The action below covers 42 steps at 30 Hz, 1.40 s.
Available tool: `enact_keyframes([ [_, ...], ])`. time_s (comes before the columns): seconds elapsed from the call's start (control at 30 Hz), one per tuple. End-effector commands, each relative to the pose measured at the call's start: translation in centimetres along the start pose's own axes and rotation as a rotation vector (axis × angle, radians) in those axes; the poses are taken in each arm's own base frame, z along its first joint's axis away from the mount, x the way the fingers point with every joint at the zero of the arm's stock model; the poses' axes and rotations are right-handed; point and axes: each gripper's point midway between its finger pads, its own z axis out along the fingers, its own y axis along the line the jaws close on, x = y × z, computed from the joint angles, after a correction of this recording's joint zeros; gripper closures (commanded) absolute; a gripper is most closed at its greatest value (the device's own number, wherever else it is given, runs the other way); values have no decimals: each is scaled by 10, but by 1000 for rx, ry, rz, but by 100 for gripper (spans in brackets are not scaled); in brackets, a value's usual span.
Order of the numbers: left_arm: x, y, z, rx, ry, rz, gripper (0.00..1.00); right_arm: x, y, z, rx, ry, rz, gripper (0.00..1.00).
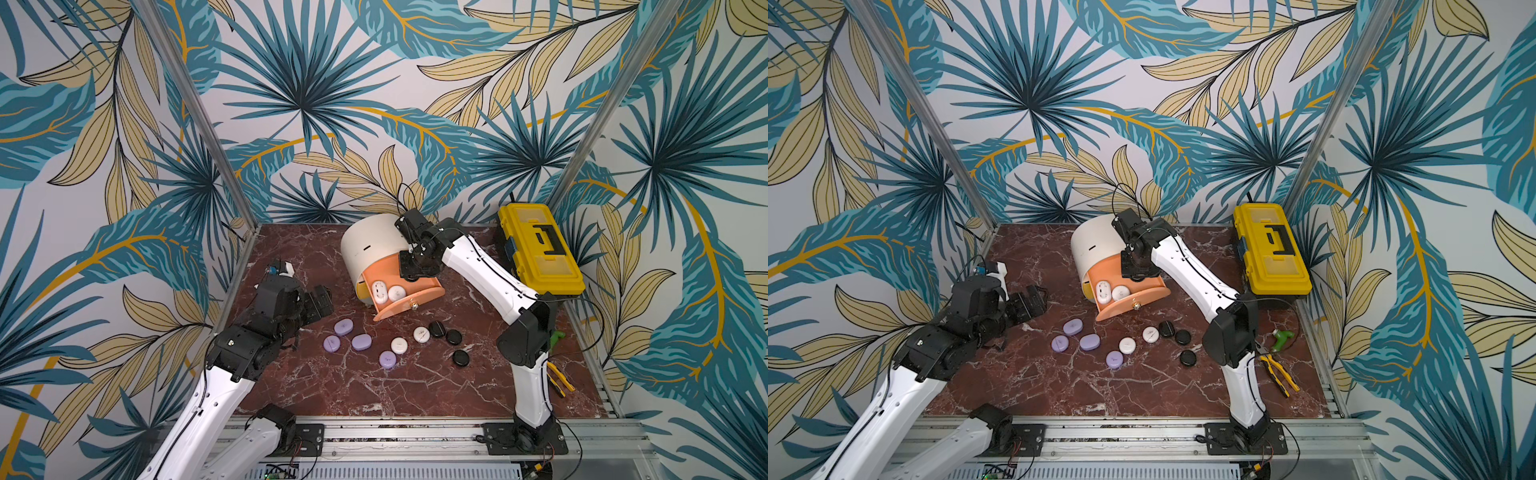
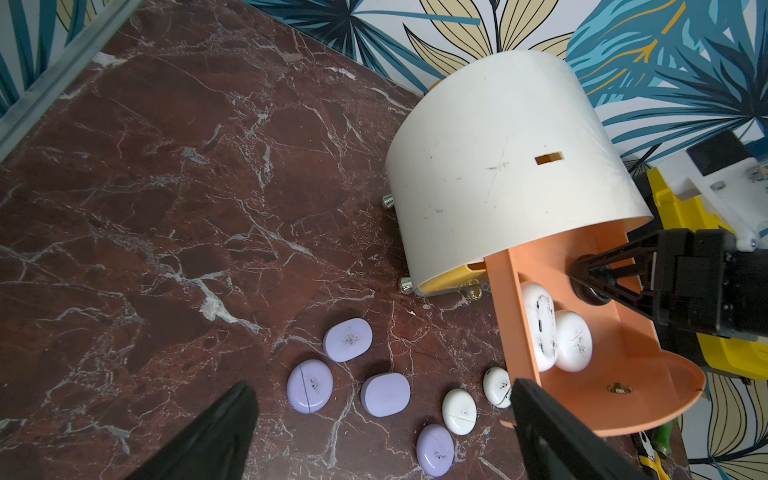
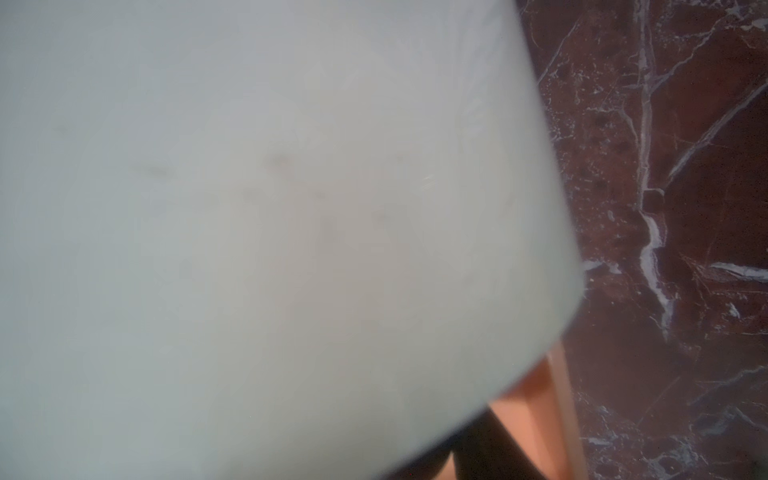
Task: Put the bluetooth earphones in the drawer according to color
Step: Pick up the bluetooth earphone from the drawer, then place the bluetooth earphone at the center of the board.
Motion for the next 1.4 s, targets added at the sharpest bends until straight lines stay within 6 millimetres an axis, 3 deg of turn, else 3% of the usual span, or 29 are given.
enact_keyframes([
  [0.0, 10, 7, 3, -11, 21, 12, 0, -6, -1, -17, -6, -28, 17, 62],
  [0.13, 11, 8, 2, -5, 22, 2, 0, -17, -11, -49, -12, -104, 62, 62],
  [0.3, 23, 6, 3, 27, 66, -13, 0, -13, -47, -85, 32, -147, 131, 62],
  [0.43, 49, 9, 10, 34, 163, -72, 0, 8, -87, -103, 84, -153, 186, 62],
  [0.57, 80, 9, 20, 44, 251, -92, 0, 44, -120, -105, 147, -118, 211, 62],
  [0.77, 126, 6, 32, 52, 280, -15, 0, 110, -156, -74, 191, -25, 242, 62],
  [1.03, 187, 10, 61, 80, 211, 140, 0, 181, -192, 4, 247, 40, 251, 62],
  [1.2, 207, 3, 84, 155, 133, 191, 0, 199, -205, 52, 256, 15, 250, 60],
  [1.37, 221, 1, 102, 198, 89, 239, 0, 196, -201, 89, 212, -28, 294, 56],
])
